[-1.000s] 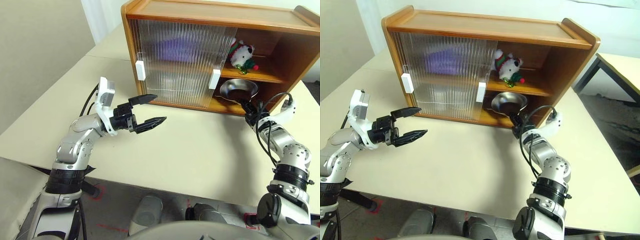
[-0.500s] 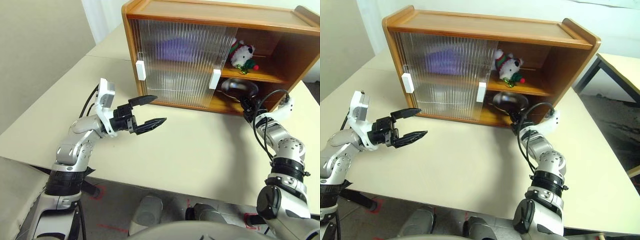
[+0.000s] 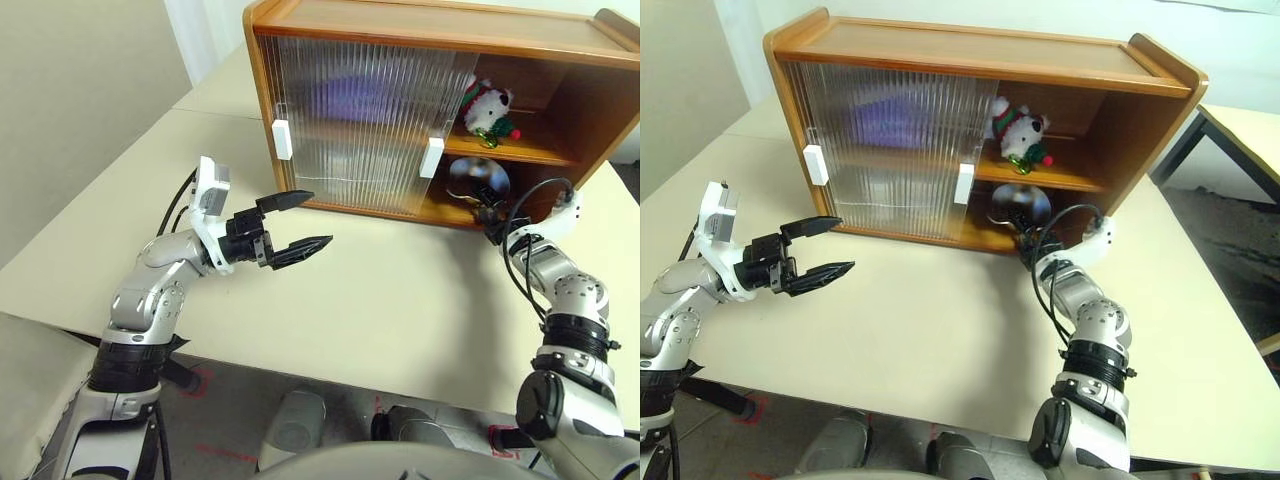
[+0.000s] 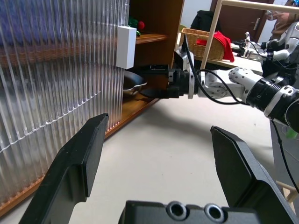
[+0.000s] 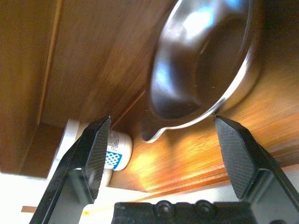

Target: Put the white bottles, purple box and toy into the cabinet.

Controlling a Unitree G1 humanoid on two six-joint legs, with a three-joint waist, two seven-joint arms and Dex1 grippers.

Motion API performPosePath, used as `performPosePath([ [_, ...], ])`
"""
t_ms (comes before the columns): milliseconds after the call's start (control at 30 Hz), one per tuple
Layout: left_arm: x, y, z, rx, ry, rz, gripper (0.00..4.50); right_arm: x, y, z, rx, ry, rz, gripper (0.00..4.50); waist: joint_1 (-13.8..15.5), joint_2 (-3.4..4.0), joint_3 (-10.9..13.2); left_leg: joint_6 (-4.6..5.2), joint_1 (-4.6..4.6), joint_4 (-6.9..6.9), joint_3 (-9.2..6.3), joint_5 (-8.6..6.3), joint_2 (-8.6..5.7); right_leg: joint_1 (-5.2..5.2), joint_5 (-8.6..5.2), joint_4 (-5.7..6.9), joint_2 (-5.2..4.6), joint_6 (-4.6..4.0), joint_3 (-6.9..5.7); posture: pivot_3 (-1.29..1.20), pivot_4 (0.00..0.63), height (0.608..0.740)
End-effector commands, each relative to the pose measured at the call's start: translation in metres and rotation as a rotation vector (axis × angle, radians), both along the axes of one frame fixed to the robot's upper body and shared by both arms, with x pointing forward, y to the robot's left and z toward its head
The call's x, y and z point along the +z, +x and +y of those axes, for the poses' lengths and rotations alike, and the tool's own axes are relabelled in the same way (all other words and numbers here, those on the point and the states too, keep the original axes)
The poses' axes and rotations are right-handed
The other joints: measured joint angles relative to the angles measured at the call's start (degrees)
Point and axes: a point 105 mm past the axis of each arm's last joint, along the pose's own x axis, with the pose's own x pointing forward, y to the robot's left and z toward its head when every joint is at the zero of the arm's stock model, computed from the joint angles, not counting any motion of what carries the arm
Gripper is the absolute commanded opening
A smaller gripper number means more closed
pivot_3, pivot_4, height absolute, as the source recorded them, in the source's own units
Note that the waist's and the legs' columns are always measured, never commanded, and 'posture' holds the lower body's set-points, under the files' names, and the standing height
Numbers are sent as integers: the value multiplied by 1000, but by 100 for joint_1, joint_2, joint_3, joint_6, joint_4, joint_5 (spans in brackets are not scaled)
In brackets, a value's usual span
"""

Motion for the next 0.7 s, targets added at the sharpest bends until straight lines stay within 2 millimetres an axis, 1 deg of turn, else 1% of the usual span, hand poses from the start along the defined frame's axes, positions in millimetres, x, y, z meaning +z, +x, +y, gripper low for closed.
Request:
performPosePath([
  [33,0,-2,-1,-15,13,0,4500,2,-12,5,96,-105,9,4472,18,0,0,0,-1,1,0,0,-1,1,0,0,0,-1,0,255,33,740],
  [100,-1,-2,-2,-17,13,0,4500,3,-17,8,136,-130,5,4472,15,0,0,0,1,3,3,0,-1,4,-1,0,0,-1,0,254,32,740],
  [233,-1,-2,-2,-20,13,1,4500,9,-46,27,346,-222,-16,4472,15,0,0,-2,2,5,7,1,-1,7,-3,0,3,-1,-2,252,31,740],
  [300,0,-2,-1,-21,13,1,4500,13,-56,32,413,-263,-39,4084,12,0,0,-4,4,7,9,3,-2,11,-7,0,3,1,-2,248,28,740],
  [333,0,-2,-1,-21,14,1,4500,15,-62,34,449,-290,-55,3793,10,0,0,-5,4,9,11,3,-5,12,-13,0,8,5,-2,248,28,740],
  [367,0,-2,-1,-21,14,1,4500,17,-68,37,490,-319,-71,3474,6,0,0,-6,6,13,11,4,-6,17,-36,0,14,40,-2,245,28,740],
  [400,0,-2,0,-21,14,1,4500,18,-73,40,526,-338,-82,3063,1,0,0,-6,6,17,13,5,-8,19,-42,0,18,48,-2,243,27,740],
  [433,0,-1,0,-21,15,1,4500,19,-76,42,550,-350,-89,2764,-3,0,0,-6,6,19,14,6,-10,21,-44,0,17,46,-2,243,27,740],
  [467,0,-1,0,-21,15,1,4500,21,-79,45,577,-359,-99,2372,-12,-2,-1,-6,6,23,16,7,-11,24,-49,0,17,38,-4,242,28,740],
  [500,0,-1,0,-21,15,0,4500,26,-81,51,603,-343,-131,2025,-20,-2,-1,-6,9,27,18,8,-11,29,-49,-1,18,41,-4,243,27,740],
  [567,0,0,0,-20,16,0,4500,40,-81,61,628,-315,-202,1201,-40,-2,-1,-5,16,30,25,13,-14,34,-45,0,19,50,-7,243,28,740],
  [600,0,0,0,-19,16,0,4500,49,-78,69,638,-320,-257,902,-55,-3,-1,-2,19,30,28,15,-15,36,-43,0,19,52,-9,244,28,740],
  [667,0,0,0,-18,16,-1,4500,61,-73,82,646,-345,-328,97,-111,-3,0,1,40,29,34,18,-15,47,-38,1,23,54,-13,248,28,740],
  [700,0,0,1,-16,15,-1,4500,65,-69,88,643,-375,-356,43,-133,-3,0,2,51,27,36,19,-15,55,-36,1,25,55,-13,250,28,740],
])
